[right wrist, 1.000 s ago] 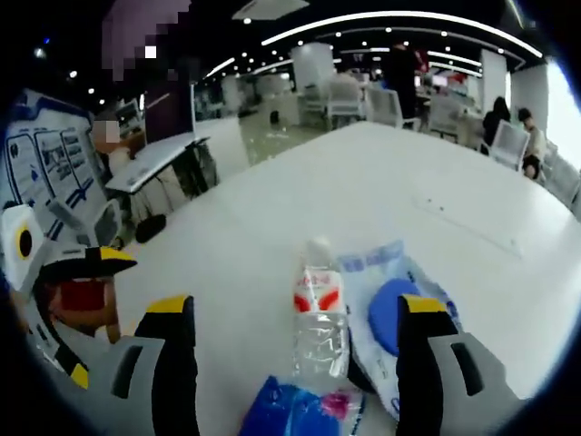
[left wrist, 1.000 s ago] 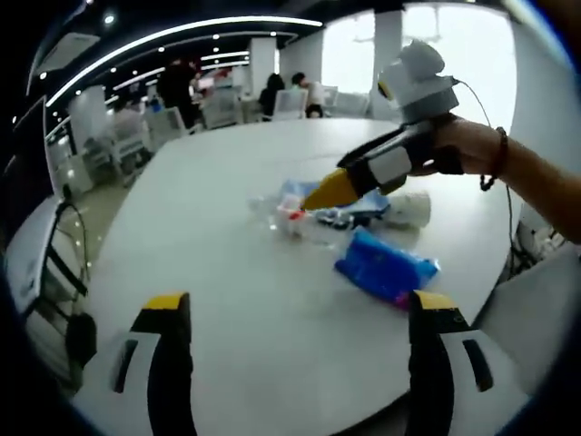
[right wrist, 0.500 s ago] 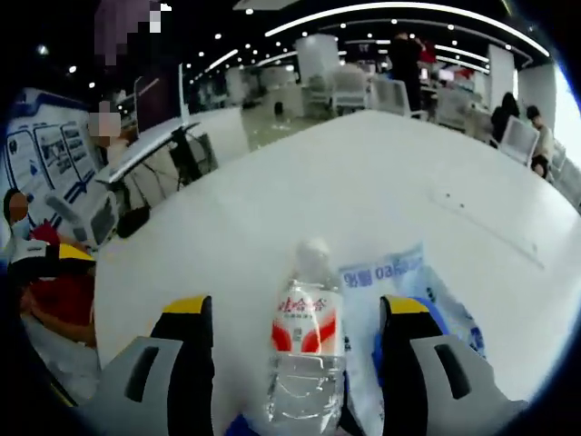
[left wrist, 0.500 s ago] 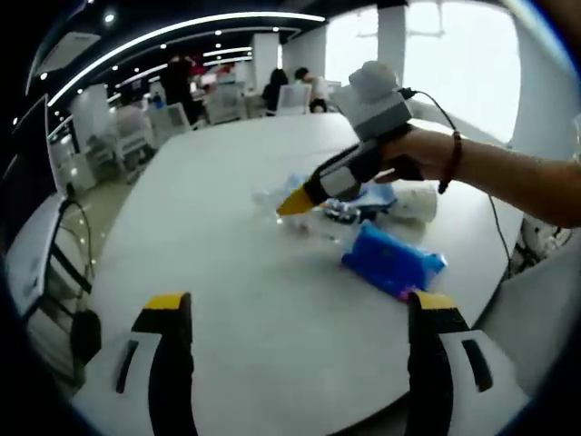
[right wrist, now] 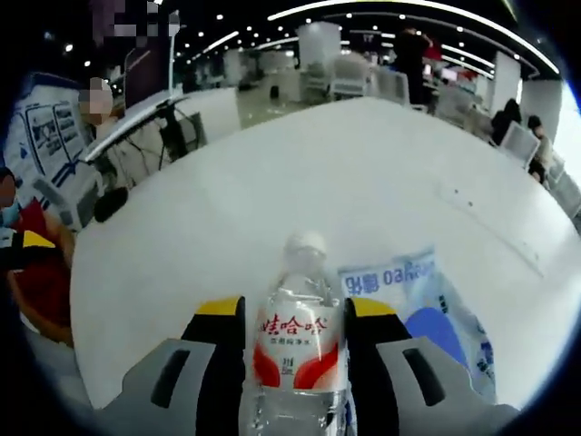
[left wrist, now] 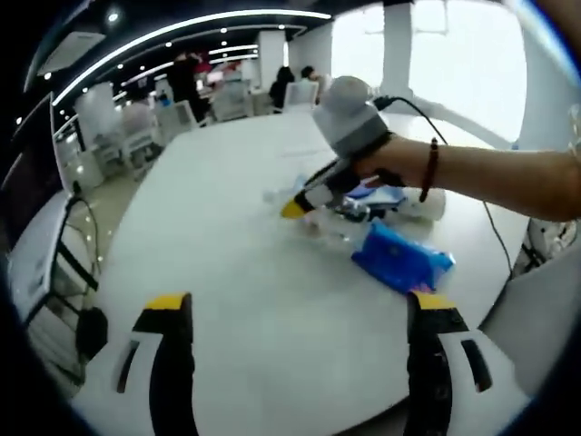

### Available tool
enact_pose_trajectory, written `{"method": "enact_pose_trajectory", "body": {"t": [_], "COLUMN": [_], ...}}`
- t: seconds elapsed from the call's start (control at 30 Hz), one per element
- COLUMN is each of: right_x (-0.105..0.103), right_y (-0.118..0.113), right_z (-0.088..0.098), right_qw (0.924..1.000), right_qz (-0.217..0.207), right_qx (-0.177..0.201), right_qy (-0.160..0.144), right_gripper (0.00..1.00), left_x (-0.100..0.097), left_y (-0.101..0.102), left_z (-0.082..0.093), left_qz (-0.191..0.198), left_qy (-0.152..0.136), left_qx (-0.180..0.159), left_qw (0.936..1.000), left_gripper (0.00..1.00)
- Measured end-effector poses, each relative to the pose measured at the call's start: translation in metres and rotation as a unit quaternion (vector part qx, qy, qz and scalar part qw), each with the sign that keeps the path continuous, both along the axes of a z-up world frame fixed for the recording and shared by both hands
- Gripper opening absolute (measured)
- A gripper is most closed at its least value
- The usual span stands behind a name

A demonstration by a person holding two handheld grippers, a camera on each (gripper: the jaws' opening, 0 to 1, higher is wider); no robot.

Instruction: Arrange the tabletop items into an orderly group along one side of the table until the central work area is clear of visible clutter.

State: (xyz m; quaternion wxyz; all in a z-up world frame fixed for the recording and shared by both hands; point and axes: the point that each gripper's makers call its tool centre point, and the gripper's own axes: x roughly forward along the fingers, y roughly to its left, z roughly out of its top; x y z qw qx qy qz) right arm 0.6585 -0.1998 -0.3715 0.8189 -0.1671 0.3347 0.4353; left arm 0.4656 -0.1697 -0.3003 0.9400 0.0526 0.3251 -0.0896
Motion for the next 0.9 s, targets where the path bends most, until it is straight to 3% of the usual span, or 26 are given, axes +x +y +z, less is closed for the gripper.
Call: {"method": "enact_pose_trajectory", "body": {"t": [0.2, 0.53, 0.67, 0.9], "right_x": [0.002, -0.002, -0.002, -0.006], "right_y": [-0.001, 0.0, 0.002, 0.0], "right_z": [-0.004, 0.001, 0.013, 0.04], "right_qw": [0.9996, 0.9997, 0.9998, 0.9979], "right_qz": [-0.001, 0.002, -0.014, -0.023], "right_qx": [-0.026, -0.026, 0.01, 0.041], "right_qy": [0.01, -0.004, -0.003, -0.044], "right_gripper": [0.4, 0.37, 0.36, 0.35], "left_x": [0.0, 0.001, 0.004, 0.003], "left_y": [-0.002, -0.004, -0.001, -0.003], "left_z": [0.0, 0.003, 0.007, 0.005], "left_qz": [-0.002, -0.011, -0.01, -0.015], "left_qy": [0.001, -0.005, -0.015, -0.012], "left_qx": [-0.011, -0.005, 0.01, 0.008], "left_qw": [0.9999, 0.9999, 0.9998, 0.9998], "left_gripper": [0.95, 0.93, 0.93, 0.92]}}
